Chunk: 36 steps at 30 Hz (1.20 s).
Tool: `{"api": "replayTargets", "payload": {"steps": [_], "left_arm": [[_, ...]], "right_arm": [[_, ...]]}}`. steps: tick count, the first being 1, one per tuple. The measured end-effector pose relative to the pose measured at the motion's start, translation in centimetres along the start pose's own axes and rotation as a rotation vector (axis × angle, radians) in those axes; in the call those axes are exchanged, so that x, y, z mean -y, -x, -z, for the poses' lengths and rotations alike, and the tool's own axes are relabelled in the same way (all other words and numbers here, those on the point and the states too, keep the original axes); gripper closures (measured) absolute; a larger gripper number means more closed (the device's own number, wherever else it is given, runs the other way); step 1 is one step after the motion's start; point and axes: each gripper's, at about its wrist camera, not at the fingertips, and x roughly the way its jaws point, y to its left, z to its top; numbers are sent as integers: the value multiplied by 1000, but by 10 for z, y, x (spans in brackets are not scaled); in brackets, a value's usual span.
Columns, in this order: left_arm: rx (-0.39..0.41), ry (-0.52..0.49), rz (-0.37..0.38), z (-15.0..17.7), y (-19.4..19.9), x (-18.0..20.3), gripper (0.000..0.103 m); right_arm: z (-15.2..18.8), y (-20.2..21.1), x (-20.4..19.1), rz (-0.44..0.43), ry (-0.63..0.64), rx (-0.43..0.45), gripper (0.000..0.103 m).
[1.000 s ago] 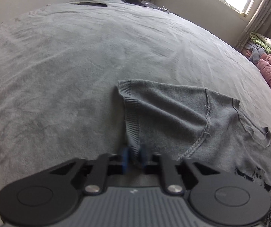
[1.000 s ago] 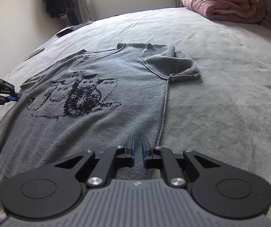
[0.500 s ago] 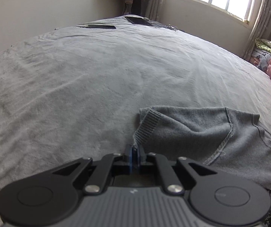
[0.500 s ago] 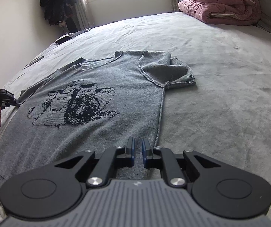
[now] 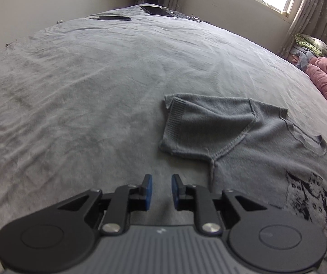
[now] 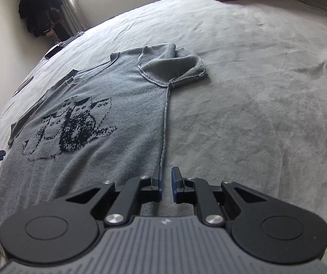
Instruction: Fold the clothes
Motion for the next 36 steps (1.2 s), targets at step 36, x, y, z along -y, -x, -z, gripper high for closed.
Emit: {"api": "replayTargets", "payload": {"steps": [36], "left_arm": [[-133, -32, 248, 152, 111, 2, 79]], "right_arm": [[72, 37, -5, -152, 200, -59, 86]]}}
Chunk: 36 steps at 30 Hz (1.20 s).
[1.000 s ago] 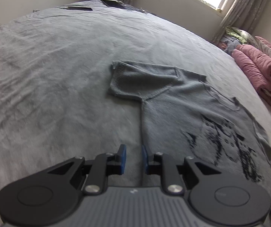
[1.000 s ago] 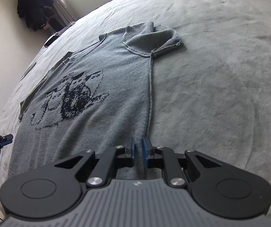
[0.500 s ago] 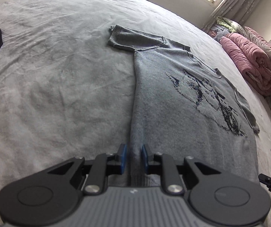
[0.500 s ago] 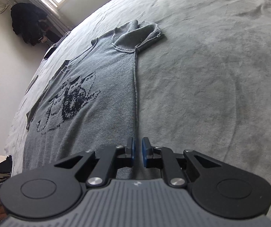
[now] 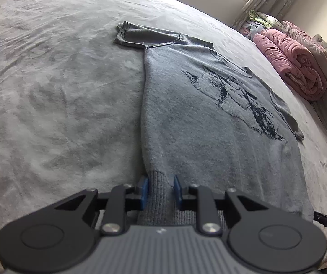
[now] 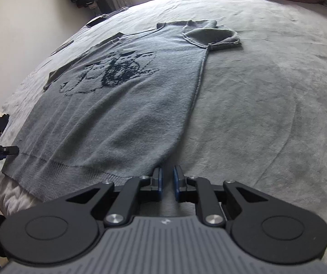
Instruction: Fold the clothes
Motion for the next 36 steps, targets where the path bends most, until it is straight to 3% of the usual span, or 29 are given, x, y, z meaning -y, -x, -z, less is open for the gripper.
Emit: {"api": "replayTargets", "payload": {"steps": [8, 14, 23, 25, 28, 31, 36], "left_arm": [[14, -11, 33, 3, 1, -5, 78], [14, 4, 49, 3, 2, -8, 77], [17, 80, 77, 12, 18, -16, 77], [10, 79, 70, 14, 16, -15, 77], [8, 73, 59, 15, 14, -14, 77], [11, 75, 56, 15, 14, -16, 77], [22, 90, 56, 15, 22, -22, 77]], "right_arm": [[-8, 9, -27, -153, 23, 73, 86], [-7, 0, -34, -166, -1, 40, 86], [-1, 15, -30, -306, -137, 26, 85], [-1, 7, -35, -305, -160, -15, 82], [0, -12, -44, -217, -166, -69, 82], [0, -19, -50, -151, -155, -59, 103], [16, 12, -43, -60, -131, 3, 103]]}}
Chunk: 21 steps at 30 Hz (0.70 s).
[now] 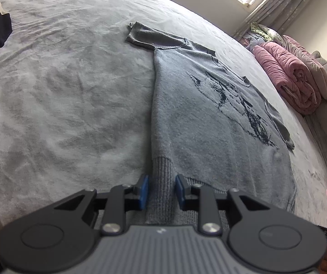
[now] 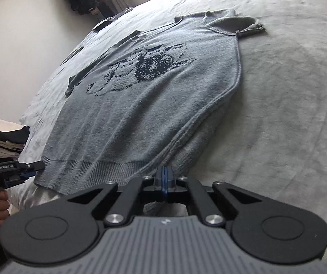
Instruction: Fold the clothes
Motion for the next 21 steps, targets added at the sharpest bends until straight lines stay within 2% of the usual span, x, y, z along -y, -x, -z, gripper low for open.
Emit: {"api": "replayTargets", "payload": {"steps": [3, 6, 7, 10, 11, 12, 13, 15, 16, 18, 20, 21], "left_arm": [[-2, 26, 13, -2, 5, -4, 77], [-8, 45, 17, -3, 5, -5, 76], [-12, 40, 19, -3, 3, -3, 76], [-22, 24, 22, -2, -2, 2, 75], [-21, 16, 16, -2, -3, 3, 74], [-20, 10, 10, -2, -4, 3, 74], [-18, 5, 3, -2, -5, 3, 74], [-16, -7, -10, -2, -6, 2, 74], [-15, -9, -14, -3, -7, 1, 74], [-14, -8, -9, -3, -6, 0, 74], [-12, -15, -10, -3, -5, -1, 74], [-11, -15, -9, -3, -5, -1, 74]], "right_arm": [[16, 25, 14, 2, -48, 55, 103], [21, 37, 17, -30, -44, 96, 100], [18, 36, 11, -43, -38, 100, 90], [9, 22, -6, -70, -30, 103, 84], [7, 15, -10, -67, -35, 87, 68], [5, 7, -14, -64, -42, 70, 60], [5, -2, -15, -52, -60, 42, 58], [5, -18, -19, -48, -84, 0, 58], [6, -21, -22, -24, -66, 7, 59], [6, -24, -27, 23, -26, 25, 69], [6, -25, -31, 61, 11, 39, 98], [6, -26, -31, 64, 27, 40, 100]]}}
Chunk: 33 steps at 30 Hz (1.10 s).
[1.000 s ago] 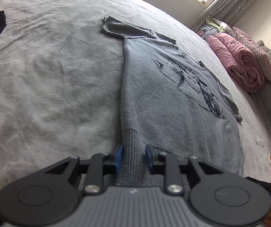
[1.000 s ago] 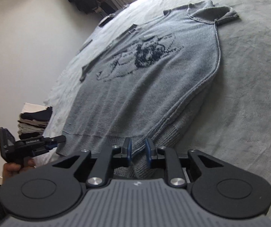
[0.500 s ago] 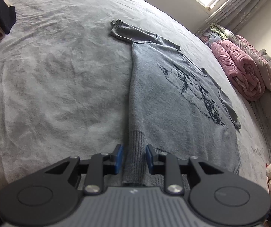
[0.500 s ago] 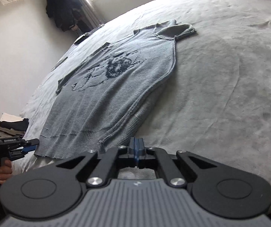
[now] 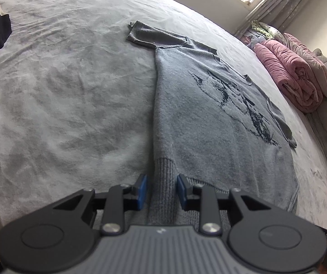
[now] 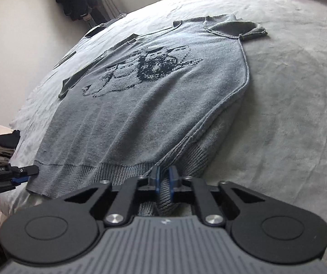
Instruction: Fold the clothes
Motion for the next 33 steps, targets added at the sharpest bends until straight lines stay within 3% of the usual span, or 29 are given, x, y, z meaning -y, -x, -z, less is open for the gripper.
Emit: {"api": "replayTargets", "payload": {"steps": [3, 8, 9, 10, 12, 14, 15, 19, 21, 22, 23, 33], "left_arm": [[5, 15, 6, -1, 3, -3, 74], [16, 25, 10, -1, 7, -4, 73], [17, 25, 12, -1, 7, -3, 73], [16, 20, 13, -1, 7, -2, 73], [15, 16, 10, -1, 6, 0, 72], [9, 18, 3, -1, 4, 0, 72], [7, 18, 1, -1, 3, 0, 72], [6, 0, 0, 2, 3, 0, 72], [6, -13, -3, 3, 3, 2, 72], [5, -17, -4, 2, 3, 3, 72], [5, -19, -4, 2, 3, 3, 72], [26, 10, 16, 1, 12, -2, 72]], "right_arm": [[5, 8, 2, 32, 11, 26, 103], [10, 34, 18, -16, -72, 77, 102], [8, 33, 18, -32, -80, 76, 99], [5, 30, 17, -48, -99, 68, 89], [-2, 22, 14, -79, -137, 52, 87], [-6, 6, 8, -98, -175, 13, 70], [-7, -1, 6, -96, -187, -5, 68], [-5, -13, -10, -7, -113, 1, 70], [-2, -14, -17, 45, -58, 13, 82], [0, -14, -17, 79, -29, 23, 95], [2, -14, -15, 77, -19, 33, 97], [30, 48, 21, 138, -184, 134, 99]]}}
